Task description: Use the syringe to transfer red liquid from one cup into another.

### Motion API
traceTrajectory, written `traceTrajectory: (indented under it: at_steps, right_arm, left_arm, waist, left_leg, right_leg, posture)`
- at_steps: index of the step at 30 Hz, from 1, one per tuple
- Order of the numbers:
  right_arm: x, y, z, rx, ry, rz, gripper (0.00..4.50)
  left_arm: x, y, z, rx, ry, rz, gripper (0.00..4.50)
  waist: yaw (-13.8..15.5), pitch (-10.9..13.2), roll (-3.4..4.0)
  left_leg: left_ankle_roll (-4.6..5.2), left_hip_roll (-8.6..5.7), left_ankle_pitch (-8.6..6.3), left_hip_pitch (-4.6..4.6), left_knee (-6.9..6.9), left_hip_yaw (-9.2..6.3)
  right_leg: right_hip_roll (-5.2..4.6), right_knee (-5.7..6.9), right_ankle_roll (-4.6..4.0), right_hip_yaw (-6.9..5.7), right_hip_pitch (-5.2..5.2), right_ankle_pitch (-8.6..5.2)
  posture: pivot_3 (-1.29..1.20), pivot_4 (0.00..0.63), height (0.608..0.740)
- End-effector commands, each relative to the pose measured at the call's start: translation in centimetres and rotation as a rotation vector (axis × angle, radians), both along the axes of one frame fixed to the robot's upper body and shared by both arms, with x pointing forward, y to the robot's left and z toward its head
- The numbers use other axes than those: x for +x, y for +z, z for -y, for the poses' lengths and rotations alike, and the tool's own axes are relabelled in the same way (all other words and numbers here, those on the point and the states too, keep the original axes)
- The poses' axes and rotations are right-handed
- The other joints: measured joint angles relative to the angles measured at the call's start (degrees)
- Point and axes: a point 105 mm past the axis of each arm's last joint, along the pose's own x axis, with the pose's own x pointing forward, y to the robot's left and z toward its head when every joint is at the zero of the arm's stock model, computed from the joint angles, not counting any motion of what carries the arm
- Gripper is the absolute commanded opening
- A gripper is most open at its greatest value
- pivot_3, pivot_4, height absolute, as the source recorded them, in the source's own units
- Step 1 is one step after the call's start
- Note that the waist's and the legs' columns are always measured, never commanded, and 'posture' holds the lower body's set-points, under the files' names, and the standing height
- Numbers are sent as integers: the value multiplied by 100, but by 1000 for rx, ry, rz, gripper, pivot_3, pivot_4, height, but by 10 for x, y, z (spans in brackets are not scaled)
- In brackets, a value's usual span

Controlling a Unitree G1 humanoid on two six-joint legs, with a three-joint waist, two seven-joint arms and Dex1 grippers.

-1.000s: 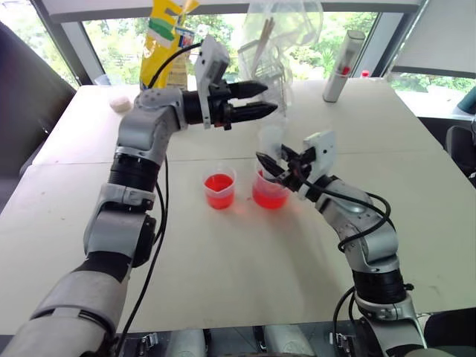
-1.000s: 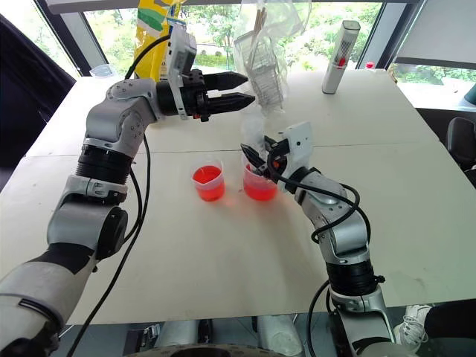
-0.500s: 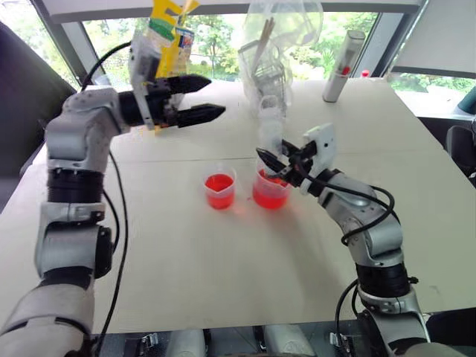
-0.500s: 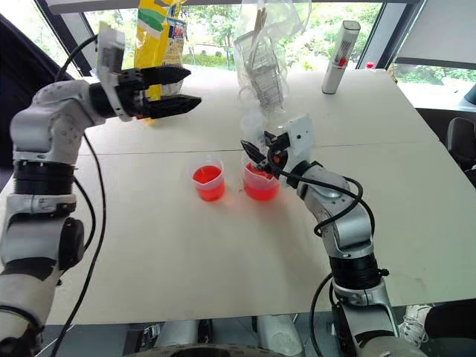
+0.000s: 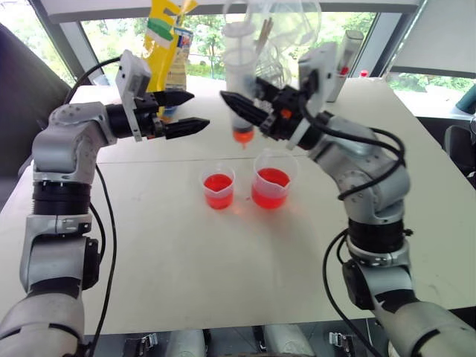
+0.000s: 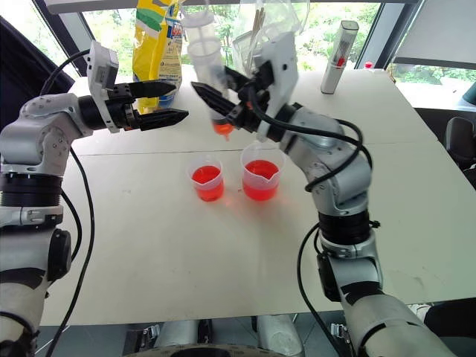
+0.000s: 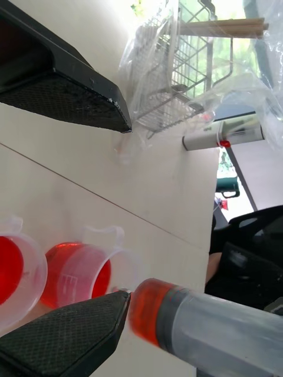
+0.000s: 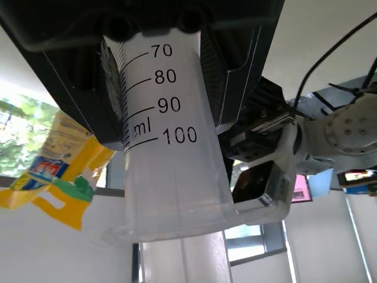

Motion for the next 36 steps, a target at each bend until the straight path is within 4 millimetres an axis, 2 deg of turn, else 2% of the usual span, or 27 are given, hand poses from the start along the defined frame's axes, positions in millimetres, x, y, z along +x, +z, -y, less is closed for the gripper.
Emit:
traceTrajectory:
  at_steps: [1, 6, 10, 18, 24, 31, 34, 36]
  right_arm:
    - [-1, -1, -14, 38, 70, 12, 1404]
    - [8, -30, -27, 56, 95, -39, 1404]
    - [11, -43, -30, 51, 95, -54, 1404]
    - [13, -52, -31, 38, 84, -58, 1404]
    - [14, -57, -33, 19, 76, -59, 1404]
    - [14, -57, -35, 13, 75, -55, 1404]
    - [14, -57, -35, 11, 72, -53, 1404]
    - [14, -57, -35, 10, 69, -52, 1404]
  left_arm:
    - [-7, 19, -14, -5, 38, 72, 4367]
    - [-13, 29, -26, -17, 70, 82, 4367]
    - [-19, 40, -30, -58, 56, 89, 4367]
    - [-34, 70, -11, -190, -100, 80, 4367]
    - [-37, 71, 5, -200, -187, 57, 4367]
    - [-29, 64, 22, -194, -201, 40, 4367]
    - [-27, 59, 25, -186, -202, 31, 3564]
    - [-26, 56, 27, -180, -205, 25, 2535]
  waist:
    - [0, 0, 0]
    - [1, -3, -5]
    - [3, -3, -5]
    - [2, -3, -5]
    - [-7, -3, -5]
    - [1, -3, -5]
    - [-7, -3, -5]
    - [-11, -3, -5]
  left_leg:
    - [0, 0, 0, 0, 1, 0]
    - [0, -2, 0, -4, 2, 0]
    - [-1, -1, 0, -6, 3, -1]
    - [-1, -2, 0, -7, 3, -6]
    - [-1, -2, 0, -3, 2, -6]
    - [-2, -2, 1, -3, 3, -6]
    - [-2, -2, 1, -4, 3, -6]
    - [-2, -1, 1, -3, 2, -7]
  right_leg:
    - [-1, 0, 0, 0, -1, 0]
    - [-6, -1, 0, -1, -2, 0]
    - [-9, 0, 0, -4, -2, 0]
    - [-7, 0, 0, -11, -2, 0]
    - [-5, 3, 0, -9, -2, 0]
    - [-5, 3, 0, -7, -2, 0]
    - [-5, 3, 0, -7, -2, 0]
    - [-4, 3, 0, -5, -4, 0]
  posture:
    - [0, 150, 739]
    - [0, 150, 739]
    - [0, 150, 739]
    - [0, 150, 739]
    - [0, 150, 739]
    - [0, 150, 739]
    - [0, 150, 739]
    - [0, 150, 739]
